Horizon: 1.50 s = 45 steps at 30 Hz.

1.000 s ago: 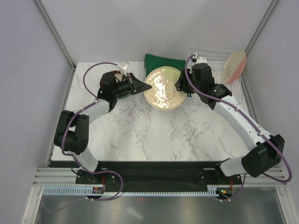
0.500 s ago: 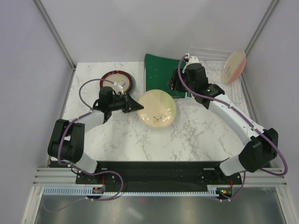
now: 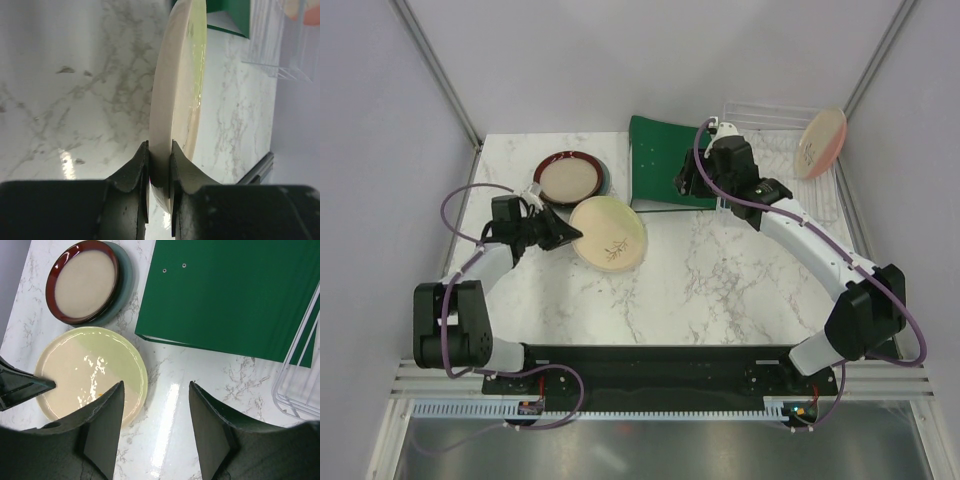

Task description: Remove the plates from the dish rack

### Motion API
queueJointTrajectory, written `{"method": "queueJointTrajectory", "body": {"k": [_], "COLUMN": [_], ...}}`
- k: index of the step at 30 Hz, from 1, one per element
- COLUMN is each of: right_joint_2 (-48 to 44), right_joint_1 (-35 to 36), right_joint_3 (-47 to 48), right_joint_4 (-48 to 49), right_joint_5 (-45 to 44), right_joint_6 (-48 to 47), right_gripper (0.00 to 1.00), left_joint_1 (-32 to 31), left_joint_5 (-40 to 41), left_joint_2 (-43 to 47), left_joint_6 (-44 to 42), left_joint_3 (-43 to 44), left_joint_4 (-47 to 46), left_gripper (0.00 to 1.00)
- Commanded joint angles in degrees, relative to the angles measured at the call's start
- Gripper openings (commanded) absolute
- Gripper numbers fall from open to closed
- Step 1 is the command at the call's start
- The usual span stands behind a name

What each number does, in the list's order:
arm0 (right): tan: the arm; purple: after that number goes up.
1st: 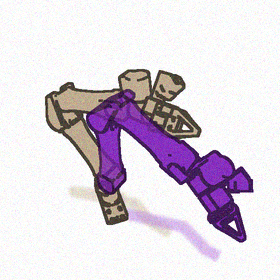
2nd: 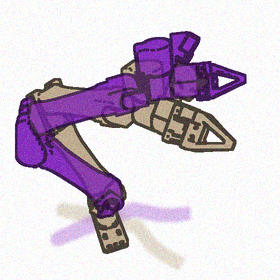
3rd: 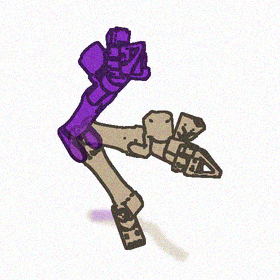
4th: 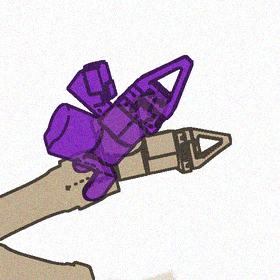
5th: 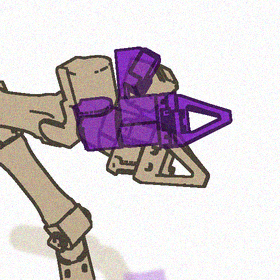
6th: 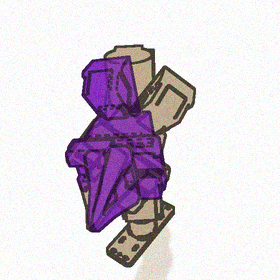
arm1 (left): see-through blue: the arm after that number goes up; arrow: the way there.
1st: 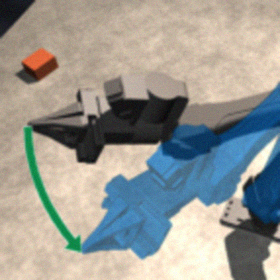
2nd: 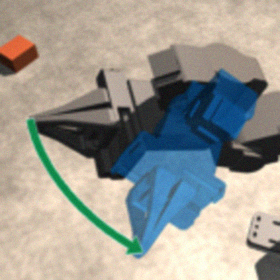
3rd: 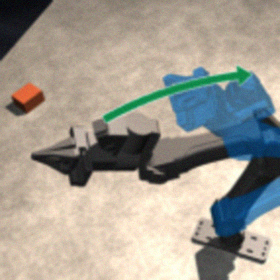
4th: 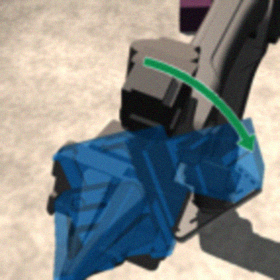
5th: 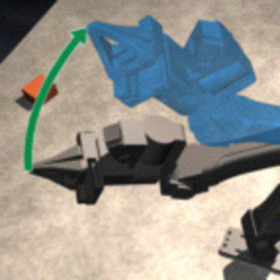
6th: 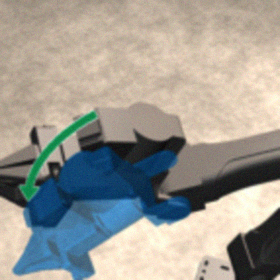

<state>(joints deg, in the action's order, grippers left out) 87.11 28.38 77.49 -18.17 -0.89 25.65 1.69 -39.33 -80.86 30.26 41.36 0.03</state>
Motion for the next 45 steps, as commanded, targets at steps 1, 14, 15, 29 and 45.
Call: {"method": "queueJointTrajectory", "body": {"k": [1,14,15,29,45], "right_joint_2": [-0.36,1.03,1.74,15.1,27.05], "right_joint_1": [0.1,-12.0,-14.21,-28.11,-34.8], "right_joint_3": [0.11,4.06,4.76,15.84,28.93], "right_joint_4": [1.65,-5.64,-6.34,-7.49,-8.98], "right_joint_5": [-2.71,-19.06,-19.5,-19.15,-22.49], "right_joint_6": [-1.74,-10.52,-10.88,-15.89,-18.88], "right_gripper": [0.61,0.69,0.69,0.68,0.7], "left_joint_1": [1.73,2.26,2.35,2.35,2.17], "left_joint_5": [1.35,13.58,14.62,21.75,30.01], "left_joint_2": [2.11,-5.88,-7.37,-15.12,-2.22], "left_joint_6": [-4.77,-7.06,-6.97,-7.94,-8.03], "left_joint_3": [2.49,2.84,3.02,4.08,3.72], "left_joint_4": [4.88,8.14,8.49,11.65,14.91], "left_gripper": [0.02,0.02,0.02,0.36,0.79]}}
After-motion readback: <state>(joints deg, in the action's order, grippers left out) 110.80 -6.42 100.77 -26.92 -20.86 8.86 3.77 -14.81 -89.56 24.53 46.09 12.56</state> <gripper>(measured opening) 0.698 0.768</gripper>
